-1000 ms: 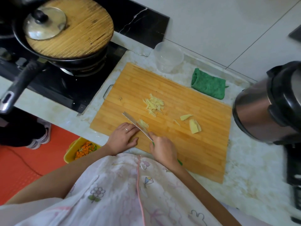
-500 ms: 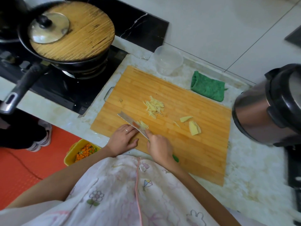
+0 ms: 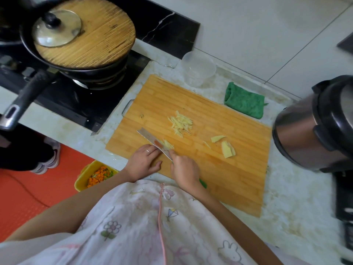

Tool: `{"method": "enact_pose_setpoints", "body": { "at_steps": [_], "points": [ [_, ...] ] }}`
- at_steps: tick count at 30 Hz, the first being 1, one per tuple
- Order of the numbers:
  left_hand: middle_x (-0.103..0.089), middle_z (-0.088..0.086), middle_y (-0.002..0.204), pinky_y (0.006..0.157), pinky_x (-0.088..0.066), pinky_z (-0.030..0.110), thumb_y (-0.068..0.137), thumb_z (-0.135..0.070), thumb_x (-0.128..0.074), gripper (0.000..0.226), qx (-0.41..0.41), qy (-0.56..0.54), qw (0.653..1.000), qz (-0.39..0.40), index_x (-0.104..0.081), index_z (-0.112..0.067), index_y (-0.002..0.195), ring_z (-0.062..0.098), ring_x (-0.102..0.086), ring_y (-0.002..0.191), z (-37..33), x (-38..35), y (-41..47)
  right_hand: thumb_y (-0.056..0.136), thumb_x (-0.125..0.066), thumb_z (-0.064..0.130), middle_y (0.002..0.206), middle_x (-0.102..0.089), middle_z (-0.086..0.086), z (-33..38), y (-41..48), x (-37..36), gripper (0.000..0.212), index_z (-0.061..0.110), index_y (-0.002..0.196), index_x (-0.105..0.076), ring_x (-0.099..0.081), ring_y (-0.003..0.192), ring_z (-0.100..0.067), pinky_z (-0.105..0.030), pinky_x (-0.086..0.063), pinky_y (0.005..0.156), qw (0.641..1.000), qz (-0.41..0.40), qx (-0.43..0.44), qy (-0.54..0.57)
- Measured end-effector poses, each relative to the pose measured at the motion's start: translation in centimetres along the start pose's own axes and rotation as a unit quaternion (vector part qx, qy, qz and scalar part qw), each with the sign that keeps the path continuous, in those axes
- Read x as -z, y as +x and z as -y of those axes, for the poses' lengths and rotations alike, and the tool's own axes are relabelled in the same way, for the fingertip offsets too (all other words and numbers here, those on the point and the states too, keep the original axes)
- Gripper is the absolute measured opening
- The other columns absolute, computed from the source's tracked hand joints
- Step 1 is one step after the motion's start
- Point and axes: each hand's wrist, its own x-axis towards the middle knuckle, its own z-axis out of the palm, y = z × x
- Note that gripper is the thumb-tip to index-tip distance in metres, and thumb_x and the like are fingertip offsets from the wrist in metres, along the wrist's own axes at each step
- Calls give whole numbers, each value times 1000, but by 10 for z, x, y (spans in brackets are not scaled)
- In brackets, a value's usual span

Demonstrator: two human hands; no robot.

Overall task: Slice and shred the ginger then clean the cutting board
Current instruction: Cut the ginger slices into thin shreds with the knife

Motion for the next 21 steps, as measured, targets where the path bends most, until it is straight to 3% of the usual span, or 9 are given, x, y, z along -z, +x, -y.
{"method": "enact_pose_setpoints", "body": {
  "at_steps": [7, 14, 21],
  "points": [
    [-67, 12, 107, 86, -43, 32, 84, -31, -52, 39, 1, 7, 1000, -5, -52, -12, 118, 25, -54, 94, 1, 0, 0, 95, -43, 13, 86, -68, -9, -9, -14, 5, 48, 22, 142, -40, -64, 71, -26, -28, -26, 42, 999, 13, 19, 32],
    [-66, 12, 108, 89, -44, 34, 85, -32, -52, 40, 4, 4, 1000, 4, -57, -8, 117, 29, -58, 94, 3, -3, -1, 97, -42, 13, 92, -69, -10, 2, 1, 3, 41, 21, 137, -42, -66, 81, -30, -31, -32, 53, 1000, 9, -3, 2],
    [-67, 13, 103, 84, -42, 31, 97, -40, -34, 40, -3, -8, 1000, -11, -55, -10, 113, 25, -53, 91, 3, 1, 1, 96, -42, 13, 90, -69, -10, -5, -8, 1, 49, 21, 144, -36, -65, 78, -29, -30, -35, 53, 999, 17, 23, 16]
  ]
}}
